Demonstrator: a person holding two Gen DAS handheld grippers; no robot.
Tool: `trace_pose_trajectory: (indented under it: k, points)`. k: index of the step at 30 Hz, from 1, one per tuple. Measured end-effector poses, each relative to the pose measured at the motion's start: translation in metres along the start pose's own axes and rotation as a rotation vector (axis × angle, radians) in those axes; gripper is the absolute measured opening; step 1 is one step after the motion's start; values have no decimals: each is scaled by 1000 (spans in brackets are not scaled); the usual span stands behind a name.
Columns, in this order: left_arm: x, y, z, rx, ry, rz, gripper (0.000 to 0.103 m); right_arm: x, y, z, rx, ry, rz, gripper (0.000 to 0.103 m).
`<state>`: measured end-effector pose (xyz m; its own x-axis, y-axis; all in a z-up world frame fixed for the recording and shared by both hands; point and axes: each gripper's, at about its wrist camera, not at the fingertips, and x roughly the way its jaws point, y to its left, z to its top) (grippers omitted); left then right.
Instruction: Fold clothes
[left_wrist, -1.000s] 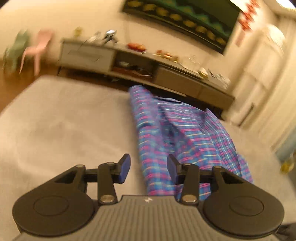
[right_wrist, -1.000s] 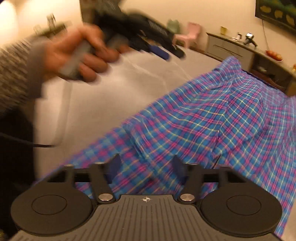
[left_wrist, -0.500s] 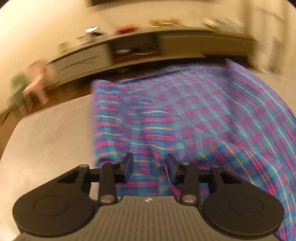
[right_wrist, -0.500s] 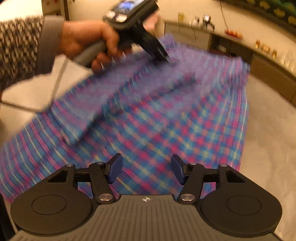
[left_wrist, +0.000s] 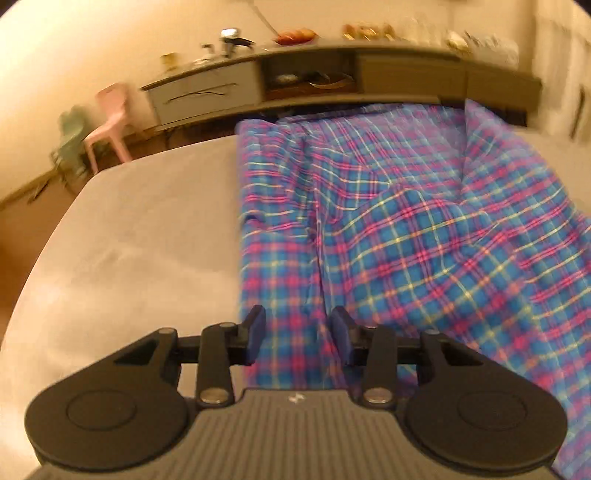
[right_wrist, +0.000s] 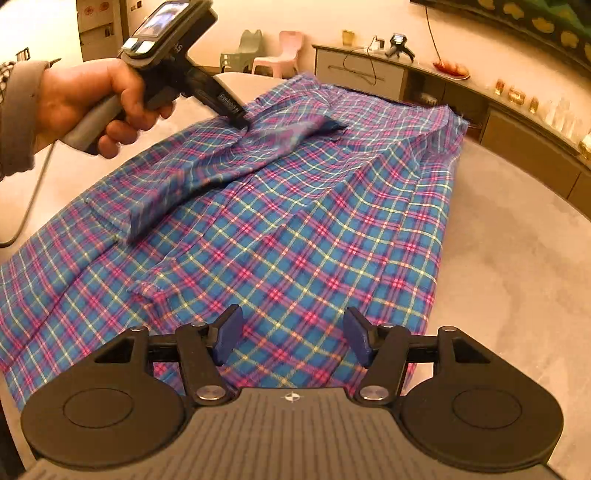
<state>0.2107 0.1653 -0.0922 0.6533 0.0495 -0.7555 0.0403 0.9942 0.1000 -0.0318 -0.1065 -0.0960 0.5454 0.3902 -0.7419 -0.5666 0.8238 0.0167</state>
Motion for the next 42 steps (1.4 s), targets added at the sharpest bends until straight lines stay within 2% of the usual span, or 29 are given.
trace_pose_trajectory:
  k: [1,3,5,7,12,15,16,17,18,19,20,21,24,26,27,29,31,33,34,36,37,38,39,40,42]
  points:
    - [-21,5,-9,-34,-21,-35,42,-8,-3,-2,16,-14,-9,62]
    - [-65,11,-43,-61,-36,-110,56,-30,-8,-8,46,-54,-29,63]
    - [-104,12,-78,-69,-28,-170,63,-58,-13,-22,100,-91,-28,77]
    - [-131,11,-118,-69,25,-200,63,-78,-19,-40,164,-95,3,81]
    - [-168,17,-199,-181,111,-273,66,-97,-11,-94,287,-45,34,82]
    - [-175,13,-221,-208,128,-308,67,-96,0,-107,295,-13,42,76]
    - [-177,11,-229,-217,134,-320,67,-96,6,-107,279,-10,33,72]
    - [-180,9,-232,-200,115,-315,65,-96,11,-108,261,-8,21,63]
    - [-184,5,-233,-163,98,-304,52,-95,17,-107,239,-8,14,53]
    - [-184,3,-232,-135,92,-310,36,-96,22,-108,224,-7,6,32]
    - [-185,3,-232,-127,89,-340,13,-95,26,-107,211,-5,-5,13]
    - [-187,5,-231,-124,86,-377,6,-95,29,-107,198,-2,-7,10]
    - [-197,19,-221,-153,60,-509,3,-105,31,-101,192,-25,31,4]
    - [-207,41,-198,-217,8,-600,3,-126,21,-85,221,-80,88,4]
    - [-206,52,-177,-248,-24,-619,3,-138,13,-73,246,-120,115,4]
    - [-199,74,-130,-313,-92,-646,3,-149,-14,-37,301,-203,136,3]
    - [-169,92,-71,-385,-147,-608,3,-149,-47,9,369,-283,145,3]
    - [-117,101,-18,-480,-133,-545,5,-124,-84,54,481,-324,139,4]
    - [-90,100,2,-493,-119,-521,7,-103,-101,69,549,-332,133,5]
    - [-52,102,18,-530,-84,-450,19,-57,-131,86,681,-321,130,19]
    - [-41,107,18,-577,-72,-413,24,-34,-144,88,744,-300,135,48]
    - [-39,110,12,-589,-98,-435,35,-23,-152,83,789,-300,120,59]
    - [-45,113,1,-571,-143,-462,45,-21,-156,74,819,-328,112,59]
    - [-52,114,-10,-550,-180,-453,50,-23,-156,63,817,-356,131,62]
    - [-63,110,-22,-509,-196,-443,53,-29,-148,53,773,-339,133,66]
